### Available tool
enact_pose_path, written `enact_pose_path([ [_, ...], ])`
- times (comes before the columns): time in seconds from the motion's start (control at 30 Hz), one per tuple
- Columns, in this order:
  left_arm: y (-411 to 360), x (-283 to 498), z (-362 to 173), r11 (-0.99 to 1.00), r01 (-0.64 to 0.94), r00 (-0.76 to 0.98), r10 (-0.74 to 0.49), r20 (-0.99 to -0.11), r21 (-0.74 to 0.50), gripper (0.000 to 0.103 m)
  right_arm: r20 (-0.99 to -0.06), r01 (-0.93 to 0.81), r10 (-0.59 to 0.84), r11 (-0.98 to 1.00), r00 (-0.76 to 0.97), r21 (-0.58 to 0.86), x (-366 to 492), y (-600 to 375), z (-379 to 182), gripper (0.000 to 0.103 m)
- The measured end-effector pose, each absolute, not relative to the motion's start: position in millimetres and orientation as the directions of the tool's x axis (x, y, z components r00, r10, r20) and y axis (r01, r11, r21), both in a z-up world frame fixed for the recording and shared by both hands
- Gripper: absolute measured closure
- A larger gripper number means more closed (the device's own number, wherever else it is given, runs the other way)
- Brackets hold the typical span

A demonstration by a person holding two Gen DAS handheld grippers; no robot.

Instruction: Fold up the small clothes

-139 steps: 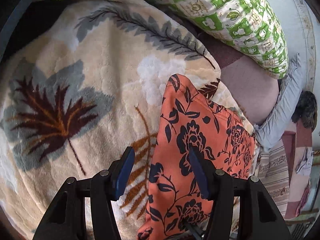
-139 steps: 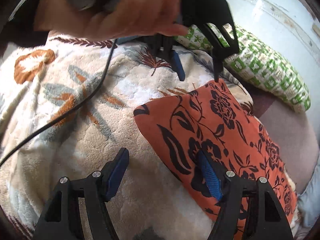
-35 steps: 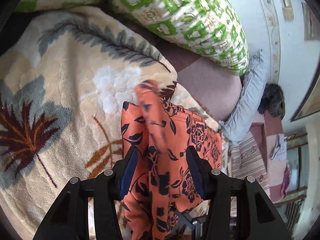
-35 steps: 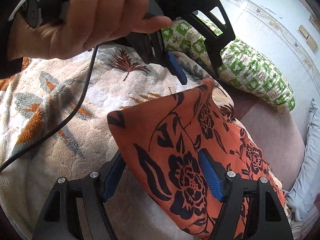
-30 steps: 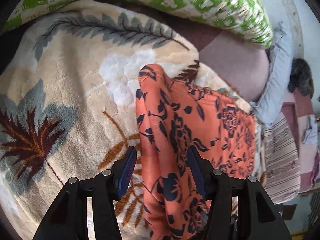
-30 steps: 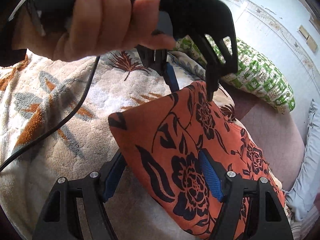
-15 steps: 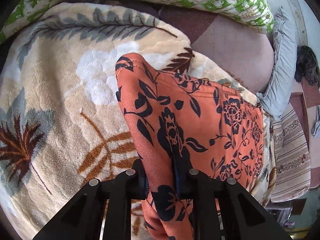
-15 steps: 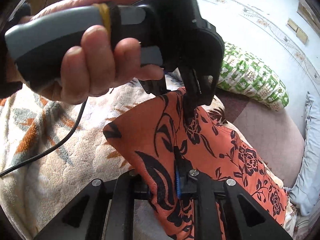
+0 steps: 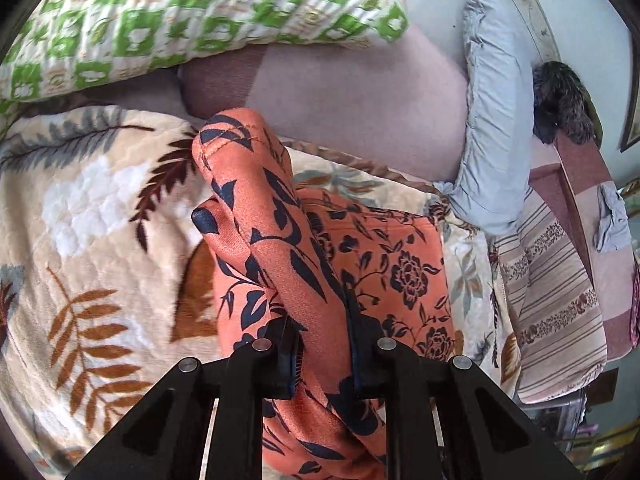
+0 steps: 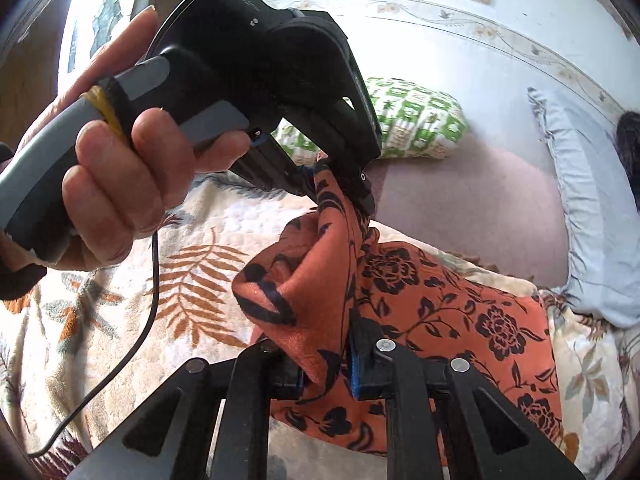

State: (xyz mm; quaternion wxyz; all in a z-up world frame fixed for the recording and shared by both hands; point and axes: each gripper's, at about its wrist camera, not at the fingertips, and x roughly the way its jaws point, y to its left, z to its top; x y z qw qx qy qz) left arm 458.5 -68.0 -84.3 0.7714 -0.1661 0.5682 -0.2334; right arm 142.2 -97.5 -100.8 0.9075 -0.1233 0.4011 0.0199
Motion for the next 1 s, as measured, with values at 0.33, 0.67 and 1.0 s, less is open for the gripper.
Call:
enact_pose_path([
  [0.33, -204.2, 467.7, -116.4, 0.845, 0.219, 0.159, -0.524, -0.837, -0.487, 0.087, -0.765, 0.066, -0.088, 0.996, 0.638, -0.06, 118.5, -207.6, -89.0, 0.089],
  [0.67, -321.2, 482.8, -182.2, 0.891, 0.242, 0.077, -0.413, -0.908, -0.384, 0.085, -0.815, 0.254, -0.037, 0.958, 0.578, 0.136, 82.1, -304.7, -119.8, 0.089],
  [1.0, -367.8, 481.3, -202.6, 0.908, 0.252, 0.085, -0.366, -0.927, -0.336, 0.085, -0.809, 0.403, 0.134, 0.813, 0.573, 0.42, 60.5, -361.1, -154.2, 0.083],
])
